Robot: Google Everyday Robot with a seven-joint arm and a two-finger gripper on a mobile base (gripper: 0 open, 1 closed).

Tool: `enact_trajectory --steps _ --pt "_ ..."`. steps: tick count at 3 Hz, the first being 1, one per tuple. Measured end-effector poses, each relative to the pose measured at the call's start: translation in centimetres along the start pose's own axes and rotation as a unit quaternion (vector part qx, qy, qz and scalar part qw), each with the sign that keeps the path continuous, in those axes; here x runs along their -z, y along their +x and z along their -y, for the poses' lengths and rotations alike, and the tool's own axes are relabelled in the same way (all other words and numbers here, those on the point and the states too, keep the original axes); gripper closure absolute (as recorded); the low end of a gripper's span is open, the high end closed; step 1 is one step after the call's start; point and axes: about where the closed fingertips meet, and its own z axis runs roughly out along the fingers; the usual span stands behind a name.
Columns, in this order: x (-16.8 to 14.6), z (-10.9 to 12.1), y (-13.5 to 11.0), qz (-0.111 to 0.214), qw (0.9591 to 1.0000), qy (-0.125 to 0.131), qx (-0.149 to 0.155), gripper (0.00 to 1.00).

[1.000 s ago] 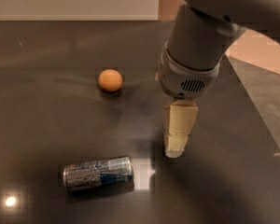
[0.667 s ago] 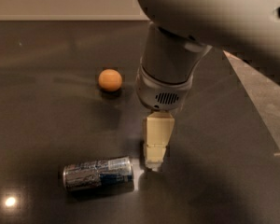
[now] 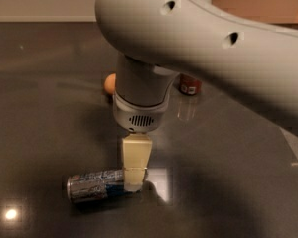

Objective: Place redbull can upright

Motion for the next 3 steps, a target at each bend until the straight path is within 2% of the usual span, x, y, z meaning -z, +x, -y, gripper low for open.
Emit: enact_trajectory --steps 2,3 --pt "-1.5 -2.5 -2.6 -0.008 0.9999 -0.002 -0.008 0.0" --pt "-2.4 -3.7 -3.7 -0.011 0.9999 -0.009 0.003 0.0"
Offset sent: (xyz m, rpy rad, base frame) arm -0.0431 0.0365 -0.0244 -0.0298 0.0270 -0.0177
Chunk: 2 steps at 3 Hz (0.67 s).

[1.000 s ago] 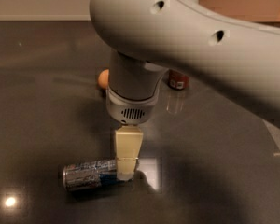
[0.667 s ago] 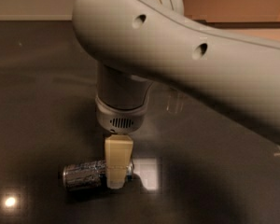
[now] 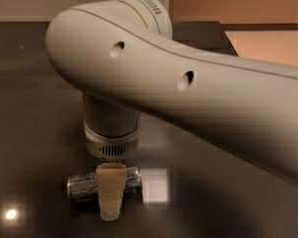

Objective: Place redbull can upright

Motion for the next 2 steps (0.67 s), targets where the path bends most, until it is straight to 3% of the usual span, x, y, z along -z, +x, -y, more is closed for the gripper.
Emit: enact_trajectory --steps 2 --pt "-2.9 -0.8 -1.5 -0.01 0.9997 -0.014 0.016 0.0"
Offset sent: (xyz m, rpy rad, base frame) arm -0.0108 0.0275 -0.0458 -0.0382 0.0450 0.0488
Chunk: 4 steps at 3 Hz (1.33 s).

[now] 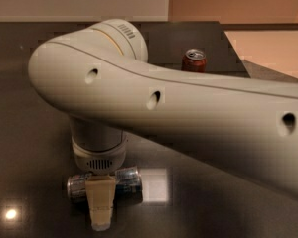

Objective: Place redbull can upright

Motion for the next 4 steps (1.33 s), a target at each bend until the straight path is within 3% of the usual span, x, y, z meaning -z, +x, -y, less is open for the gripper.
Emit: enact_trajectory --steps 1,3,4 --pt "-0.7 -0.2 -0.7 -0.001 1.0 -0.004 0.005 0.18" --pt "-0.2 -0.3 -1.5 0.006 0.9999 -0.004 0.015 0.64" --pt "1.1 1.1 -1.4 0.022 0.9997 -0.003 0.011 0.87"
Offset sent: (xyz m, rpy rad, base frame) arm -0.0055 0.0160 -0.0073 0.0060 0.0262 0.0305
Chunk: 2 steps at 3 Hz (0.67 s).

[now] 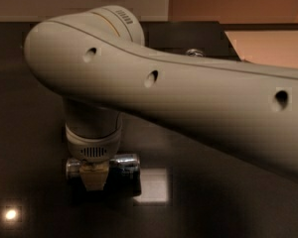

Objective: Place redbull can upright

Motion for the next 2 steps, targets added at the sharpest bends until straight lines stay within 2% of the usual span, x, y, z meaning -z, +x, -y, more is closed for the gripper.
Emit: enact_trajectory --steps 1,2 --pt "2.0 2.6 0.5 0.031 0.9995 0.0 -0.008 1.0" --pt "3.9 5.2 1.1 0.083 0.9963 -0.005 -0.022 1.0"
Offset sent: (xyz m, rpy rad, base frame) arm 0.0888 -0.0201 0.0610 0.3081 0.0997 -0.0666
